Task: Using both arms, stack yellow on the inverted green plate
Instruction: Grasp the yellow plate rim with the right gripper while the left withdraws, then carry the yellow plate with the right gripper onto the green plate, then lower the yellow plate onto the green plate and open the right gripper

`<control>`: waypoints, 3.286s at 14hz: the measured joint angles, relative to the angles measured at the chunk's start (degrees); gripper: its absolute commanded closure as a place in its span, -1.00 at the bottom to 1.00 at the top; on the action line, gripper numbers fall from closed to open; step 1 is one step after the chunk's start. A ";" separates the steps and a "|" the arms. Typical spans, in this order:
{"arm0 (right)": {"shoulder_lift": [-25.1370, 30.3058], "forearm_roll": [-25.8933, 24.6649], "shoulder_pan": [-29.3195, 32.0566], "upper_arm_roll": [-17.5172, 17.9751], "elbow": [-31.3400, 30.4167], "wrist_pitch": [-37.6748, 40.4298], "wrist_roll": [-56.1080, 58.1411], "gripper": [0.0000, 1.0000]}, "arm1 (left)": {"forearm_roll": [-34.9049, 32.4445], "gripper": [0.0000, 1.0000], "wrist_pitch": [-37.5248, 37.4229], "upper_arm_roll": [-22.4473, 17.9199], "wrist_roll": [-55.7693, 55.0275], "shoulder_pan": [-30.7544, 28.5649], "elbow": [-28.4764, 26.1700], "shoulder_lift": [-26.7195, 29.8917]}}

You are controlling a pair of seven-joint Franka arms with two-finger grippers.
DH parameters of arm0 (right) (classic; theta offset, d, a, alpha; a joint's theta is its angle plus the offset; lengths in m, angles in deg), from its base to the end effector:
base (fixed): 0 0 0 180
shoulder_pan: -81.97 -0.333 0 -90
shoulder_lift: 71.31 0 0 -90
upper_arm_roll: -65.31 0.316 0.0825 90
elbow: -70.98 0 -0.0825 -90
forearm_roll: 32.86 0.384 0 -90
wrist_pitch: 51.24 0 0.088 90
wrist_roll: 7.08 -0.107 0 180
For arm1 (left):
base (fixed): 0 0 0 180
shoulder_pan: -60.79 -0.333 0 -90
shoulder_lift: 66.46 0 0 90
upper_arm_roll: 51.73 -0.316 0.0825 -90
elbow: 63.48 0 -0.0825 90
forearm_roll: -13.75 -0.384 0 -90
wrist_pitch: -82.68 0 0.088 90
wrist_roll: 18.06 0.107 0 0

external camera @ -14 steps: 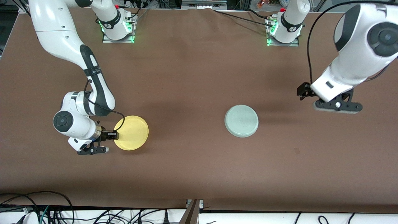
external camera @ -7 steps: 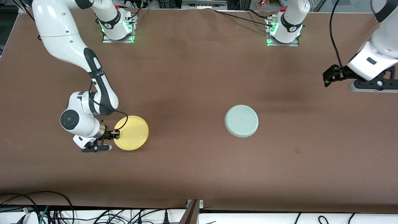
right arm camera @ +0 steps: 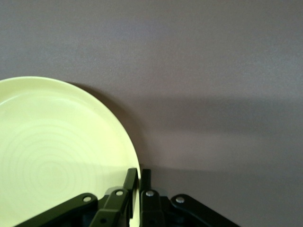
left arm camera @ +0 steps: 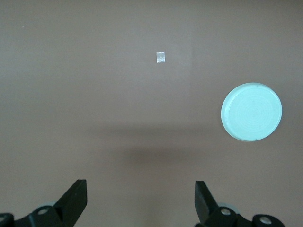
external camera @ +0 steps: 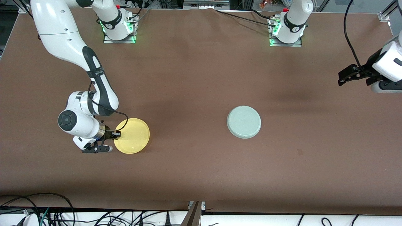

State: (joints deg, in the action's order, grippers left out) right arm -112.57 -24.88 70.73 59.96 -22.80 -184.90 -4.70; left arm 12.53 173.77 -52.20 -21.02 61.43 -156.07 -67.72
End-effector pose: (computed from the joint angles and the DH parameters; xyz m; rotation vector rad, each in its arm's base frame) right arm 0.6813 0.0800 0.1953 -3.1022 -0.1080 0.0318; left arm 0.5609 0.0005 0.5926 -3.1171 -0.0745 0.0742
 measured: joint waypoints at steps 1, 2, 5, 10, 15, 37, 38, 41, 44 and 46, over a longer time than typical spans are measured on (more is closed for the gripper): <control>0.12 0.03 0.02 0.10 0.55 1.22 0.00 1.00 | 0.03 -1.00 0.00 0.00 0.00 -0.21 0.01 0.00; 0.23 0.61 0.05 0.45 1.49 2.70 -0.01 1.00 | 0.03 -1.00 0.00 0.09 0.00 -0.21 0.03 0.00; 0.39 8.82 -0.38 2.41 6.64 7.58 -0.13 1.00 | 0.03 -1.00 0.00 0.78 0.00 -0.13 0.04 0.00; 0.38 13.34 -8.33 3.85 9.74 8.50 -13.66 1.00 | 0.03 -1.00 -0.01 0.81 0.00 -0.12 0.04 0.00; -1.11 13.38 -24.79 4.17 9.93 -2.24 -34.20 1.00 | 0.03 -1.00 -0.02 0.81 0.00 -0.11 0.06 0.00; -18.41 11.91 -40.24 1.66 28.36 -14.67 -54.38 1.00 | 0.03 -1.00 -0.02 1.56 0.00 -0.09 0.07 0.00; -18.67 11.91 -40.30 1.61 28.45 -14.67 -54.42 1.00 | 0.03 -1.00 -0.02 1.56 0.00 -0.09 0.07 0.00; -19.32 11.91 -40.62 1.25 28.67 -14.68 -54.56 0.13 | 0.03 -1.00 -0.02 1.56 0.00 -0.09 0.07 0.00; -19.34 11.91 -40.69 0.38 28.95 -14.69 -54.59 -1.00 | 0.03 -1.00 -0.02 1.56 0.00 -0.09 0.07 0.00; -19.19 11.91 -40.70 -0.81 29.83 -14.56 -54.61 -1.00 | 0.03 -1.00 -0.02 1.56 0.00 -0.09 0.07 0.00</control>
State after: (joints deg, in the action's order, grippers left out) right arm -131.77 -12.97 30.03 59.15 7.04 -199.47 -59.31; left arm 12.55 173.74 -50.64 -21.02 61.34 -156.00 -67.72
